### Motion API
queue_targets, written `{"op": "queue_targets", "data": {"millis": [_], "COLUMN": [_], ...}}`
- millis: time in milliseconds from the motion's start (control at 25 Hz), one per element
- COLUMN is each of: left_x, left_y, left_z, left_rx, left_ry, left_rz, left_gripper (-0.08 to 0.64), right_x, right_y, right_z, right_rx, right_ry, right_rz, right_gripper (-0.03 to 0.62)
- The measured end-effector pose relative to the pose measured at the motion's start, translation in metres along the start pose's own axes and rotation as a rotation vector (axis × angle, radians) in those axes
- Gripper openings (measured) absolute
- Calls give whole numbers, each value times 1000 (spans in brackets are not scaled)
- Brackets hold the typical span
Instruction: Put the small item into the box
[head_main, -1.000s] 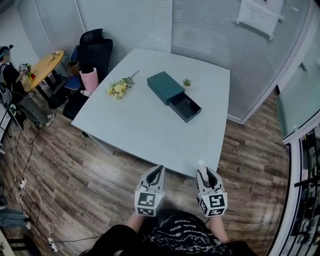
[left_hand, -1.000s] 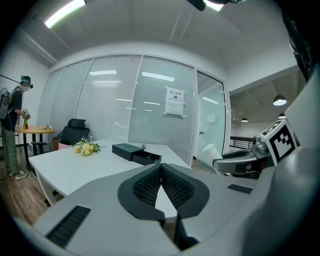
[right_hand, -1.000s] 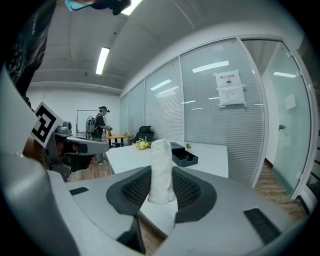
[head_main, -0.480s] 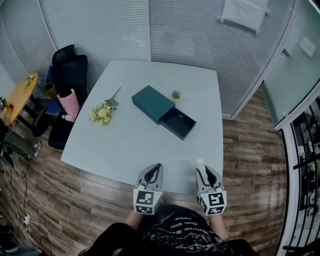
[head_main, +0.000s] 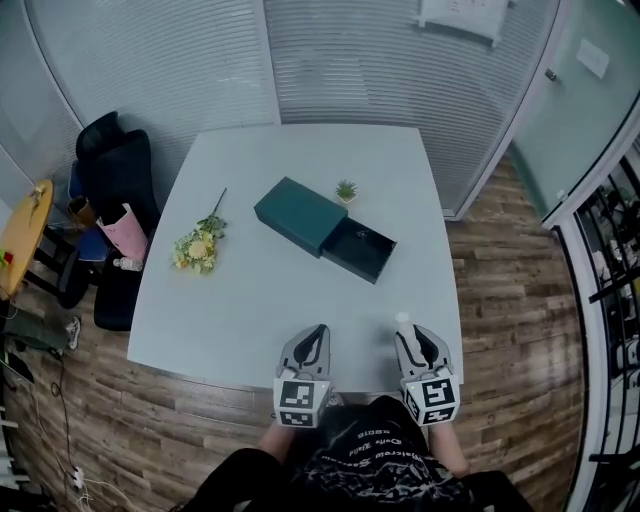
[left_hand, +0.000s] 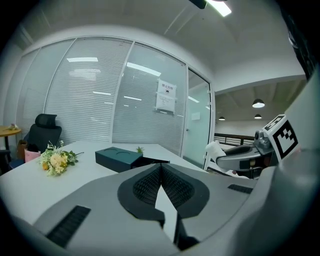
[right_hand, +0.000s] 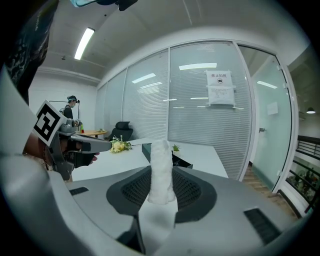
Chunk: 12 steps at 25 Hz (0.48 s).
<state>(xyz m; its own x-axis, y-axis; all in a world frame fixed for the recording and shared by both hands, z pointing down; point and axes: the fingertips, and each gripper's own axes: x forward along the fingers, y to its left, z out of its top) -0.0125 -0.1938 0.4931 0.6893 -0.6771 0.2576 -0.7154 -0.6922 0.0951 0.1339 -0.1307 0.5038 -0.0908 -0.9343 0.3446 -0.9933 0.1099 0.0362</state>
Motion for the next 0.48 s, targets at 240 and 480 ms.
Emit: {"op": "queue_targets", "data": {"millis": [240, 480], "left_x": [-3, 0], "left_y": [8, 19], "left_z": [-7, -8], "left_rx": [-21, -53], "left_ry": [22, 32], "left_rz": [21, 69], "left_gripper": [17, 17], "right_x": [7, 21], "right_y": [7, -6], "right_z": [-3, 10], "right_rx": [1, -23], "right_ry": [28, 23], "right_rz": [24, 40], "right_gripper": [135, 135]}}
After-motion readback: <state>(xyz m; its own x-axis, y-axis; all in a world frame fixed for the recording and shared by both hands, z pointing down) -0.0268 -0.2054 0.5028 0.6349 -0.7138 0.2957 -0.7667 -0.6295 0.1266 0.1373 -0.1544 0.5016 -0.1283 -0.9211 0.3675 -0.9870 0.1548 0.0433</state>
